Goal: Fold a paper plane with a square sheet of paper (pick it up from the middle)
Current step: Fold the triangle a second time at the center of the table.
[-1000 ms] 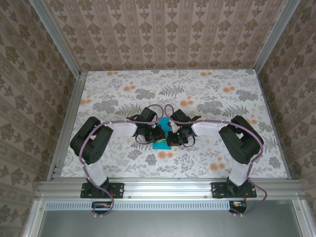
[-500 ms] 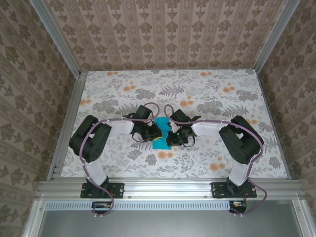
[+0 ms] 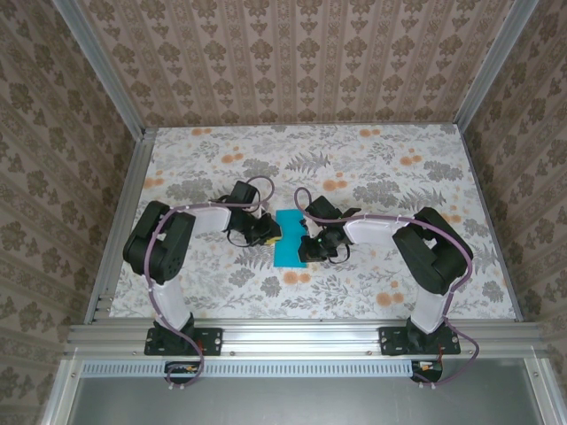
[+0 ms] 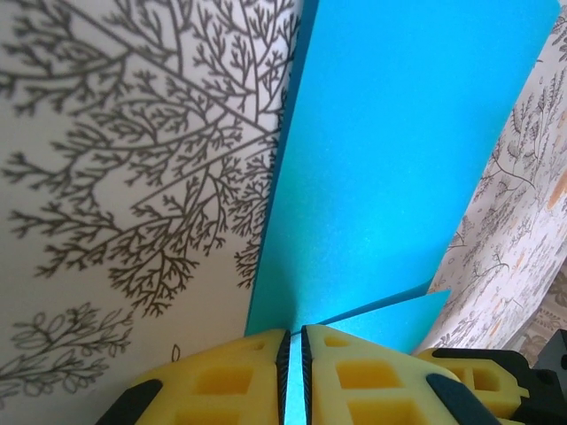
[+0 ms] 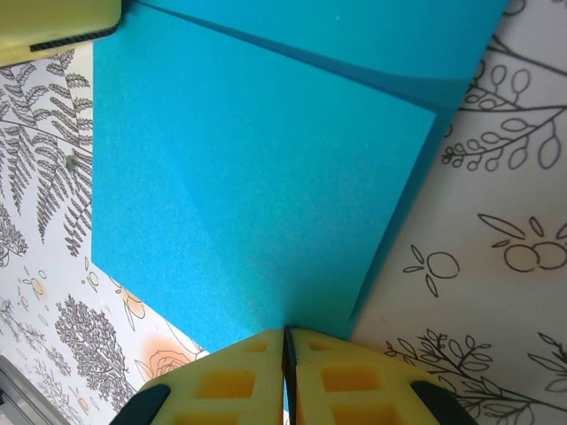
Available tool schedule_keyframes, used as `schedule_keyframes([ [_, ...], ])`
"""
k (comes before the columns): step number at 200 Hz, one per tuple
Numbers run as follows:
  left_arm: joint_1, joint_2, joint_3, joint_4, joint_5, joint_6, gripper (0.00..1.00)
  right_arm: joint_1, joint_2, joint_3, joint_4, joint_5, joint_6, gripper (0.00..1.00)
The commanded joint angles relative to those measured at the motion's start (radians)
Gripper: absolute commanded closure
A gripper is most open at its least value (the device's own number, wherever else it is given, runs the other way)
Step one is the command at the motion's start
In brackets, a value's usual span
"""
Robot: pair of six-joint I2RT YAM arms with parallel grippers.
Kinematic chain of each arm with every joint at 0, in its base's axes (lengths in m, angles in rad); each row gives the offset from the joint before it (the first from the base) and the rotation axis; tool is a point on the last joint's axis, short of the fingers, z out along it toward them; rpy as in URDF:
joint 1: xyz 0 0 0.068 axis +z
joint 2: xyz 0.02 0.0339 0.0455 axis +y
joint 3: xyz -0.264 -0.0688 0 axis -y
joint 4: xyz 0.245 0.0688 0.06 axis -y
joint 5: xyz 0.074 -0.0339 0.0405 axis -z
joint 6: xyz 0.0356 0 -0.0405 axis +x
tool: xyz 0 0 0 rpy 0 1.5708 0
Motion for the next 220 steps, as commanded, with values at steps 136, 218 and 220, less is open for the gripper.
schedule_keyframes([
  [136, -0.104, -0.048, 0.053, -0.106, -0.153, 0.071, 0.85, 0.001, 0.031, -0.032, -0.113, 0.076, -0.006, 0.89],
  [218, -0.102, 0.016, 0.064, -0.143, -0.222, 0.060, 0.87, -0.002, -0.042, 0.007, -0.076, -0.011, -0.022, 0.88],
  [220, -0.102, 0.016, 0.063, -0.144, -0.223, 0.060, 0.87, -0.002, -0.046, 0.009, -0.076, -0.013, -0.022, 0.88],
])
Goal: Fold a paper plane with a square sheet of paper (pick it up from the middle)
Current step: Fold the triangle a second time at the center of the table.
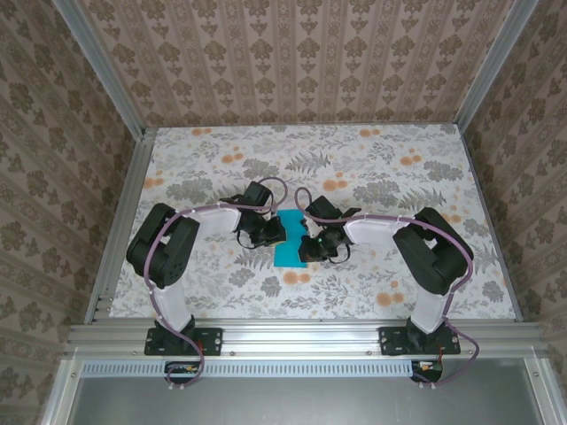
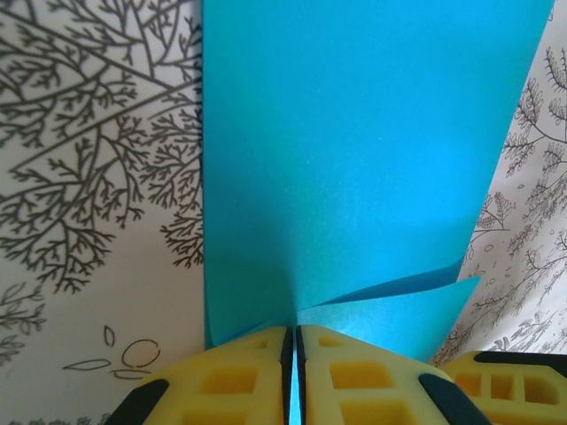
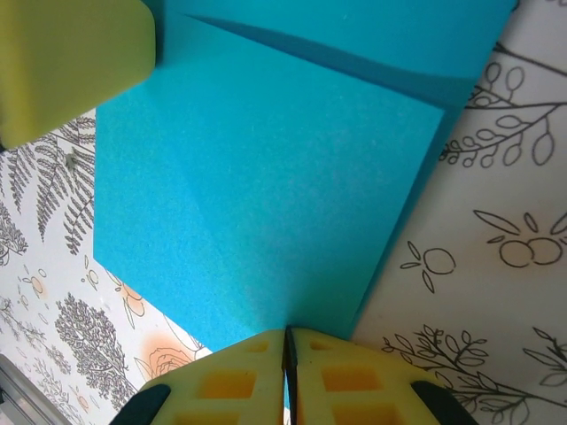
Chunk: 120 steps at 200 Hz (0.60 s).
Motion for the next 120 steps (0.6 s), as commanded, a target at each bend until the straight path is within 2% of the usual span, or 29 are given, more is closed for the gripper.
schedule_keyframes([
  [1, 0.004, 0.030, 0.010, -0.047, -0.061, 0.004, 0.87, -0.001, -0.040, 0.012, -0.073, -0.008, -0.019, 0.88],
  [57, -0.004, 0.045, 0.015, -0.081, -0.076, -0.018, 0.89, 0.003, -0.060, 0.077, -0.007, -0.053, 0.029, 0.88],
  [120, -0.009, 0.040, 0.015, -0.085, -0.088, -0.040, 0.89, 0.039, 0.032, 0.140, 0.017, 0.013, 0.109, 0.89],
])
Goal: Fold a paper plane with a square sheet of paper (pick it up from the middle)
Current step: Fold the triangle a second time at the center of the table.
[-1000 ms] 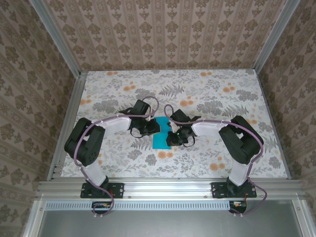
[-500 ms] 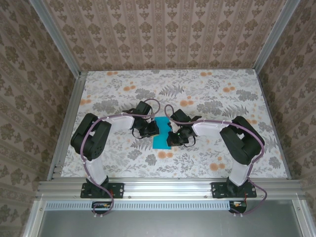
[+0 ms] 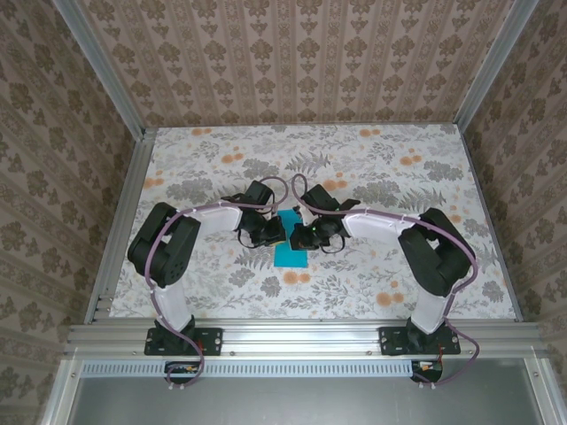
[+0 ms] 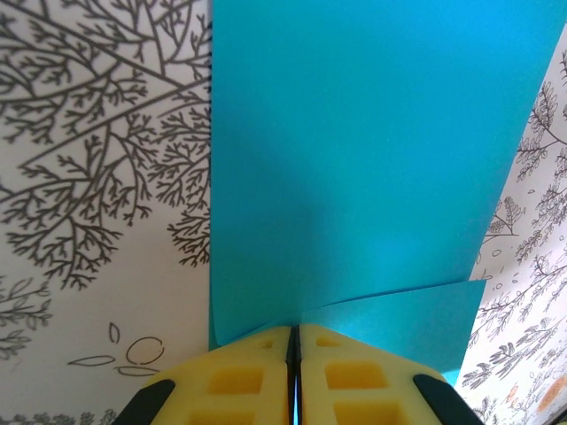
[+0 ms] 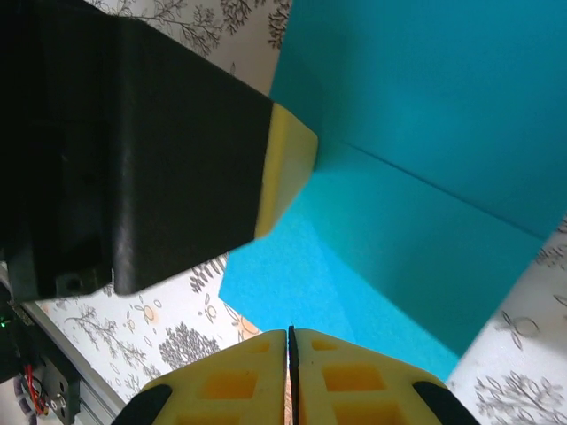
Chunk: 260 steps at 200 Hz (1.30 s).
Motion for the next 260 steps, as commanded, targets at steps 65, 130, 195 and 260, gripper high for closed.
schedule_keyframes([
  [65, -0.002, 0.024, -0.030, -0.009, -0.050, -0.048, 0.90, 0.037, 0.110, 0.032, 0.109, 0.067, 0.166, 0.93],
  [130, -0.002, 0.023, -0.042, -0.002, -0.046, -0.050, 0.90, 0.036, 0.137, 0.031, 0.115, 0.129, 0.195, 0.94],
  [195, 0.001, 0.033, -0.041, -0.013, -0.058, -0.048, 0.90, 0.013, 0.119, -0.009, 0.204, 0.071, 0.238, 0.94],
  [260, 0.001, 0.038, -0.043, -0.014, -0.058, -0.047, 0.90, 0.001, 0.133, 0.008, 0.235, 0.057, 0.260, 0.93],
])
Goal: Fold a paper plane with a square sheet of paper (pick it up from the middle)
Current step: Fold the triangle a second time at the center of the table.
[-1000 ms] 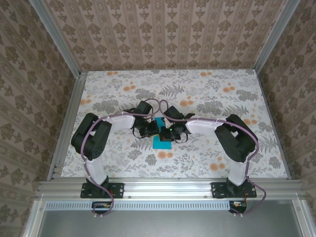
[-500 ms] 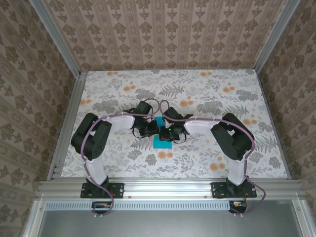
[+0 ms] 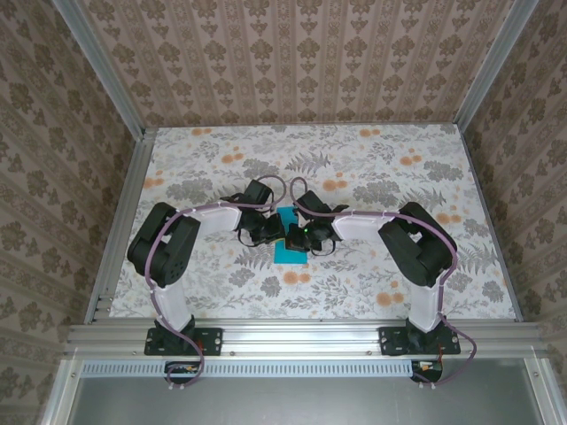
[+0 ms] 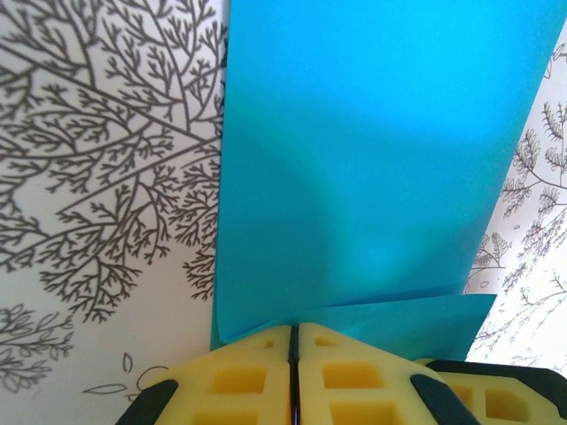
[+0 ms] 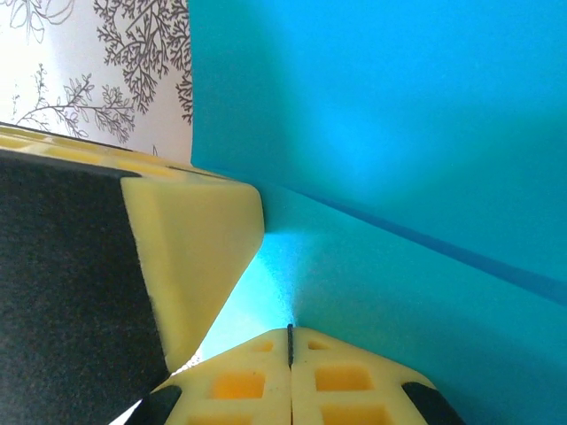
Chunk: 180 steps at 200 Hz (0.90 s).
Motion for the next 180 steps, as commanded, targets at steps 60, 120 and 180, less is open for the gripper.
schedule_keyframes([
  [60, -0.002, 0.044, -0.032, -0.064, -0.043, -0.001, 0.90, -0.031, 0.006, -0.018, 0.065, 0.015, 0.028, 0.92],
  [120, 0.007, 0.057, -0.039, -0.075, -0.061, 0.007, 0.91, -0.057, -0.028, -0.117, 0.080, -0.010, 0.032, 0.92],
  [180, 0.012, 0.093, -0.023, -0.102, -0.084, 0.021, 0.91, -0.089, -0.066, -0.228, 0.153, -0.078, 0.052, 0.92],
])
